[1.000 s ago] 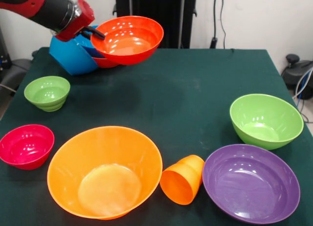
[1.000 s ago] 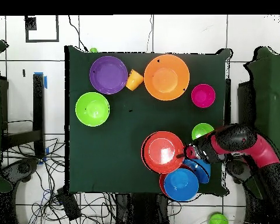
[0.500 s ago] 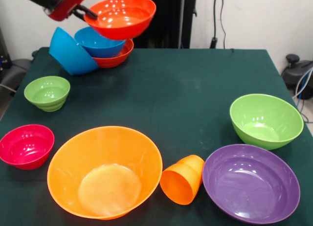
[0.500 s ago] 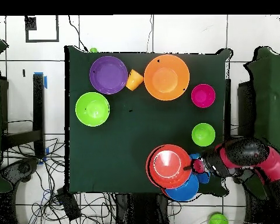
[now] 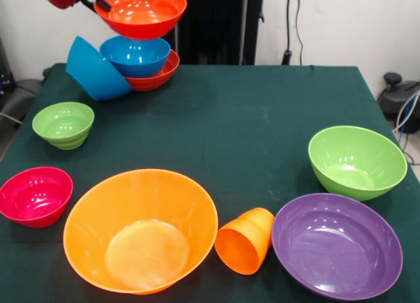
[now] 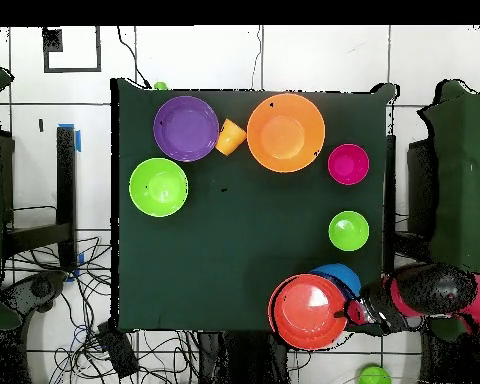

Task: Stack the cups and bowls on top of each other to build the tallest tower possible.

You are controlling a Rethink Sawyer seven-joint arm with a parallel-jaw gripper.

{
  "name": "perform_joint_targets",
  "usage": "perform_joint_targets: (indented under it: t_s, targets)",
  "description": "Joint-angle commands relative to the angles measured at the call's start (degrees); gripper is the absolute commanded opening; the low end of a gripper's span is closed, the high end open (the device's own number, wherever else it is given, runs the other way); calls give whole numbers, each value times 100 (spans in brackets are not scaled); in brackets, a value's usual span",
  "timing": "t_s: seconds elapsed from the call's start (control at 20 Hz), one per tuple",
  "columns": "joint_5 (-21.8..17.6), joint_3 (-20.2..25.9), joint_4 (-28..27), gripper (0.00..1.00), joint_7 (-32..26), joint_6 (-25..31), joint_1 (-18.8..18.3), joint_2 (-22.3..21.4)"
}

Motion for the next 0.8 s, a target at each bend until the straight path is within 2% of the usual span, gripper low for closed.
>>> perform_joint_targets:
  t_s: [0.05,0.25,0.4,0.75,0.8]
  targets:
    - [-603,284,179,0,-2317,422,351,-21]
    - [-1111,178,349,0,-2634,-35,31,143]
    - [-1319,94,394,0,-2680,-224,-81,259]
    - [-1332,122,393,0,-2640,-398,-186,413]
    - [-1420,116,350,100,-2822,-231,-152,384]
